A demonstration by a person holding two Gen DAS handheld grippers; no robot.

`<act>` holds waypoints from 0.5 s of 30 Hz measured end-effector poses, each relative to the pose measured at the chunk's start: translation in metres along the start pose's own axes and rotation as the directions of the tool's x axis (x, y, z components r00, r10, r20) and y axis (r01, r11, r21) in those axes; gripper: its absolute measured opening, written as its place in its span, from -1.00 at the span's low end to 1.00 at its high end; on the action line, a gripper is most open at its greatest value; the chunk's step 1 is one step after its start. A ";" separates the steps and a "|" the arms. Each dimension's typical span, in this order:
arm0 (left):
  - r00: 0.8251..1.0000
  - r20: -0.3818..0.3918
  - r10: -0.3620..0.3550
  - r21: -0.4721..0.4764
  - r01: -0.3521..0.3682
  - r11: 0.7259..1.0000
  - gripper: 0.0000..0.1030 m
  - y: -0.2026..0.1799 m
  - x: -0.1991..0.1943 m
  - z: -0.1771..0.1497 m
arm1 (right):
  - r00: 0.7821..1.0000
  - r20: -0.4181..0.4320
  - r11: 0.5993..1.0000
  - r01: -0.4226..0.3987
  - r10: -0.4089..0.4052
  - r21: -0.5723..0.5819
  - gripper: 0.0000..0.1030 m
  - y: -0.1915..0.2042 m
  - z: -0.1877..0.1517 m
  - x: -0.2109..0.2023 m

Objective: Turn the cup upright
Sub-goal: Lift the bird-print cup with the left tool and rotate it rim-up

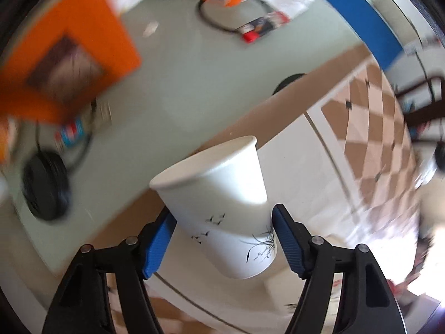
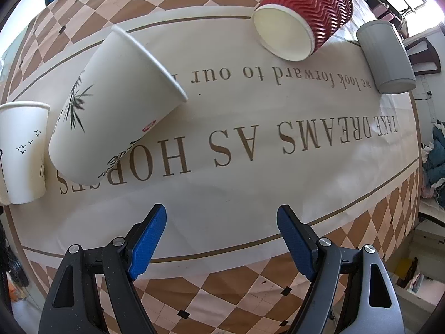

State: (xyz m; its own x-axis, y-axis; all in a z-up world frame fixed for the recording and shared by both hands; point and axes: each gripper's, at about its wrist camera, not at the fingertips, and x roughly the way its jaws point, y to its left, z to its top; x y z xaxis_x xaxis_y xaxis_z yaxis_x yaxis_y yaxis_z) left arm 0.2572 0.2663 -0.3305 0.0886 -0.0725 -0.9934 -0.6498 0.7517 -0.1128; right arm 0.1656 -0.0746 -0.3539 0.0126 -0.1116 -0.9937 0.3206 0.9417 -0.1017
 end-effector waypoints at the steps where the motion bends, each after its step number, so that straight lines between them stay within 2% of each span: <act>1: 0.999 0.026 0.037 0.066 -0.039 0.997 0.31 -0.005 -0.002 -0.002 | 1.000 -0.001 1.000 -0.001 0.001 0.001 0.61 -0.001 0.002 -0.001; 4: 0.986 0.107 0.125 0.256 -0.149 0.955 0.30 -0.020 -0.008 -0.015 | 1.000 0.003 1.000 -0.004 0.004 -0.003 0.61 -0.010 0.007 -0.005; 6: 0.970 0.170 0.171 0.371 -0.224 0.901 0.29 -0.027 -0.012 -0.027 | 1.000 0.004 1.000 -0.002 0.002 -0.014 0.61 -0.012 0.009 -0.011; 8: 0.959 0.212 0.189 0.448 -0.267 0.853 0.28 -0.031 -0.016 -0.040 | 1.000 0.003 1.000 -0.004 0.004 -0.024 0.62 -0.018 0.003 -0.013; 11: 0.949 0.242 0.202 0.510 -0.301 0.806 0.27 -0.031 -0.022 -0.061 | 1.000 0.016 0.999 0.014 -0.013 -0.052 0.62 -0.029 -0.001 -0.015; 15: 0.947 0.249 0.202 0.553 -0.310 0.773 0.27 -0.026 -0.035 -0.098 | 1.000 0.014 0.996 0.011 -0.010 -0.093 0.62 -0.041 -0.011 -0.016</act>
State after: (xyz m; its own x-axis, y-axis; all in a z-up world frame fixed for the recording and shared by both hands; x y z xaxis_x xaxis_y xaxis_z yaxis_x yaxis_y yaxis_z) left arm 0.1970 0.1856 -0.2950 0.1405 0.2461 -0.9590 -0.1124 0.9663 0.2315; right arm 0.1417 -0.1084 -0.3346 0.0230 -0.1253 -0.9919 0.2309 0.9659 -0.1166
